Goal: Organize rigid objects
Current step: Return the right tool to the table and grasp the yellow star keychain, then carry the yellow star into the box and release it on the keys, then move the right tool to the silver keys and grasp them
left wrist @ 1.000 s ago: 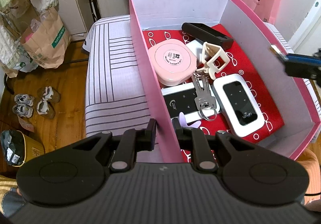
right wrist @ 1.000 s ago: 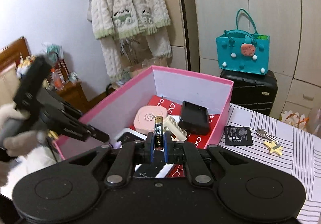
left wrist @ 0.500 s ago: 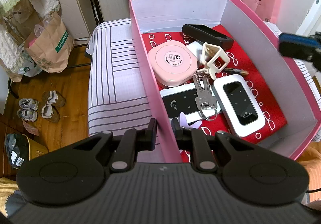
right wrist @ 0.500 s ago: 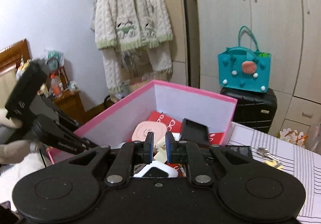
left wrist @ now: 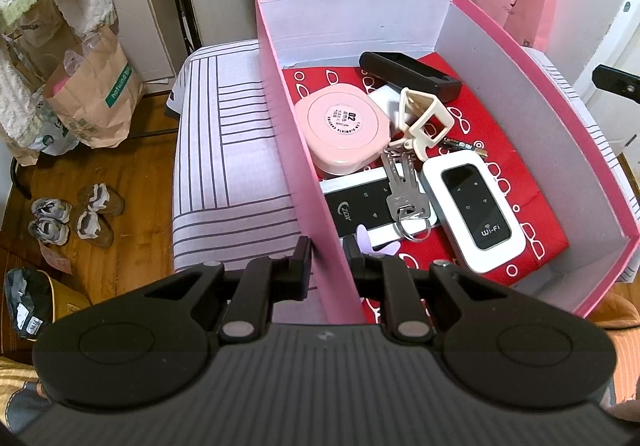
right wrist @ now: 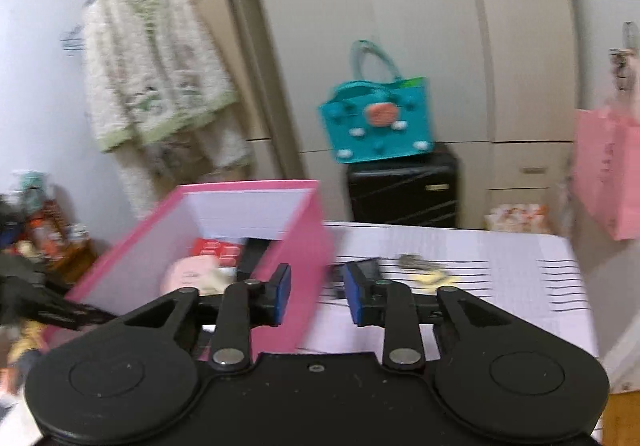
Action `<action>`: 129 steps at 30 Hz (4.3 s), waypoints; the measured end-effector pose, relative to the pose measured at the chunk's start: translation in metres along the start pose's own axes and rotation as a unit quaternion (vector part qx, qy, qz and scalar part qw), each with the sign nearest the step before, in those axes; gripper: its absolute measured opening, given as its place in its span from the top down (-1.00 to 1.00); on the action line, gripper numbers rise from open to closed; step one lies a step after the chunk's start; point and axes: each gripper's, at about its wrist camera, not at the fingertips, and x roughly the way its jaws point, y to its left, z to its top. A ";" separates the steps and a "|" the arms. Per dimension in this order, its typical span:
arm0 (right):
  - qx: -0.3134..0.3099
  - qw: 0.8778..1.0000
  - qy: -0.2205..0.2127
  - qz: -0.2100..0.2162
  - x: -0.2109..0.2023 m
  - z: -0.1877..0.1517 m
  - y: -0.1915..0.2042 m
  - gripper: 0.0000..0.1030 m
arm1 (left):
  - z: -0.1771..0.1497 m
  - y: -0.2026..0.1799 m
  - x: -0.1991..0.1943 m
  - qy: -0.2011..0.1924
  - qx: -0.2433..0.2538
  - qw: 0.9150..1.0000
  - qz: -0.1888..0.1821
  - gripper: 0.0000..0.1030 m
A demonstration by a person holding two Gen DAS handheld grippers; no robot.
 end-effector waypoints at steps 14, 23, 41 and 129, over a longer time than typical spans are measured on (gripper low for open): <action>0.090 0.993 0.056 -0.047 0.074 -0.030 -0.090 -0.07 | -0.003 0.002 0.000 -0.017 0.001 1.000 -0.008 0.69; 0.083 0.993 0.063 -0.062 0.124 -0.021 -0.090 -0.20 | 0.001 0.000 0.002 -0.002 0.014 1.000 -0.008 0.68; 0.018 0.990 0.074 -0.120 0.120 -0.032 -0.050 -0.05 | 0.021 0.002 0.004 0.073 0.040 0.996 -0.027 0.66; -0.146 0.976 0.160 0.011 0.169 0.019 -0.085 -0.11 | 0.025 -0.042 0.001 0.078 -0.018 0.989 0.121 0.62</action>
